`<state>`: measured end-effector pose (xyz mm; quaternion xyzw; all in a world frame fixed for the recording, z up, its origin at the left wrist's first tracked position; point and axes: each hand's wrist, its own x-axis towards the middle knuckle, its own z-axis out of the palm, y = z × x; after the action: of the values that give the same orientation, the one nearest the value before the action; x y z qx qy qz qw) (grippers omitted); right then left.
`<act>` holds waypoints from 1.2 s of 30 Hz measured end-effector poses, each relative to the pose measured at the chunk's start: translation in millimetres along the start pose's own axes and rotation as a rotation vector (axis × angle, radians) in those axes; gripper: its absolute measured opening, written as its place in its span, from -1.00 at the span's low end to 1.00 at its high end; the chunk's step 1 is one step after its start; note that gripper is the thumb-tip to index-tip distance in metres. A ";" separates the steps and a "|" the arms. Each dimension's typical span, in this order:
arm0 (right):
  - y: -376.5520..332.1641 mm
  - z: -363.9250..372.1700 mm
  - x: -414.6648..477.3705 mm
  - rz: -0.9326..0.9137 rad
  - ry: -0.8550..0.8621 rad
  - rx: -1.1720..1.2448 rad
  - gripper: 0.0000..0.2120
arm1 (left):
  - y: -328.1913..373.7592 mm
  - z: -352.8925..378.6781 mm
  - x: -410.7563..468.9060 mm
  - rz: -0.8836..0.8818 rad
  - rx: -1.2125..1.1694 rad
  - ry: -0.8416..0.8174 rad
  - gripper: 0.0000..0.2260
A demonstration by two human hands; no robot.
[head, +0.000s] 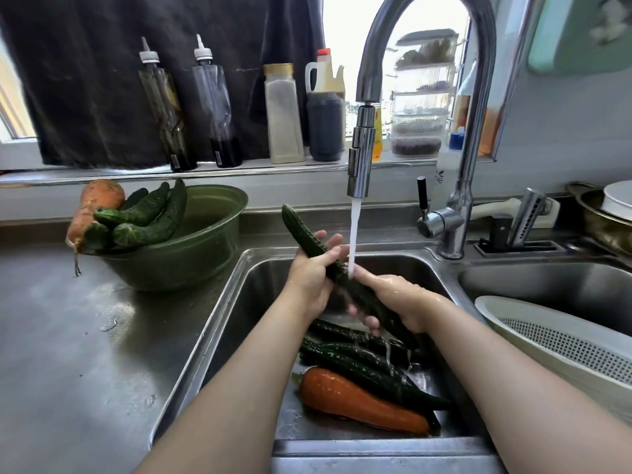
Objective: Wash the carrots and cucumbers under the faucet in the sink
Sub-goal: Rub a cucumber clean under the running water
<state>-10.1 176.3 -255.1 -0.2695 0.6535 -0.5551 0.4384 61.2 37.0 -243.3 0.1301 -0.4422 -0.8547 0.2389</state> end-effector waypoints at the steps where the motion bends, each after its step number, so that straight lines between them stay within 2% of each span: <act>1: 1.0 -2.5 0.8 -0.007 -0.013 0.041 -0.56 | -0.8 0.8 -0.6 0.008 0.006 0.026 -0.79; 4: 1.3 -8.5 1.3 0.036 -0.104 0.121 -0.66 | -7.4 5.5 -7.8 0.009 0.210 0.047 -0.92; 7: 6.2 -12.8 2.5 0.041 -0.254 0.146 -0.68 | -12.5 15.0 -16.8 0.016 0.492 0.031 -0.77; 9: 11.1 -11.2 3.0 0.066 -0.244 0.003 -0.70 | -15.5 19.5 -20.2 0.047 0.596 -0.016 -0.66; 11: 12.4 -8.0 4.7 0.079 -0.183 -0.186 -0.74 | -15.4 19.8 -22.2 0.046 0.557 -0.024 -0.61; 13: 10.3 -7.7 5.1 0.064 -0.147 -0.321 -0.85 | -12.8 19.1 -21.6 0.038 0.490 -0.013 -0.66; 14: 9.2 -8.9 4.8 0.063 -0.140 -0.353 -0.85 | -11.7 18.6 -20.5 0.048 0.445 -0.003 -0.73; 16: 9.6 -12.3 5.6 0.115 -0.140 -0.374 -0.71 | -7.8 18.5 -18.2 0.095 0.389 0.017 -0.94; 18: 11.1 -11.7 5.2 0.163 -0.127 -0.407 -0.72 | -6.4 16.2 -16.8 0.124 0.438 0.022 -0.90; 20: 14.2 -11.2 6.5 0.193 -0.092 -0.469 -0.81 | -4.1 15.7 -21.6 0.122 0.507 -0.035 -0.94; 23: 17.5 -11.3 7.0 0.227 -0.072 -0.520 -0.84 | -4.5 20.0 -26.8 0.139 0.595 -0.140 -0.77; 26: 19.8 -10.8 7.8 0.237 -0.055 -0.544 -0.80 | -5.7 24.1 -28.2 0.149 0.521 -0.166 -0.72; 29: 19.2 -8.8 11.3 0.229 -0.009 -0.564 -0.77 | -1.7 24.4 -30.6 0.208 0.545 -0.091 -0.66; 33: 17.9 -10.8 13.5 0.238 0.054 -0.524 -0.76 | -0.1 16.5 -22.9 0.349 0.728 0.006 -0.86; 36: 21.3 -14.7 13.9 0.230 0.110 -0.548 -0.76 | -1.2 13.5 -17.4 0.327 0.751 0.059 -0.74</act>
<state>-26.5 176.9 -279.4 -0.2716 0.8279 -0.3185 0.3733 69.8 56.1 -236.2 0.1607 -0.7311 -0.5806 0.3202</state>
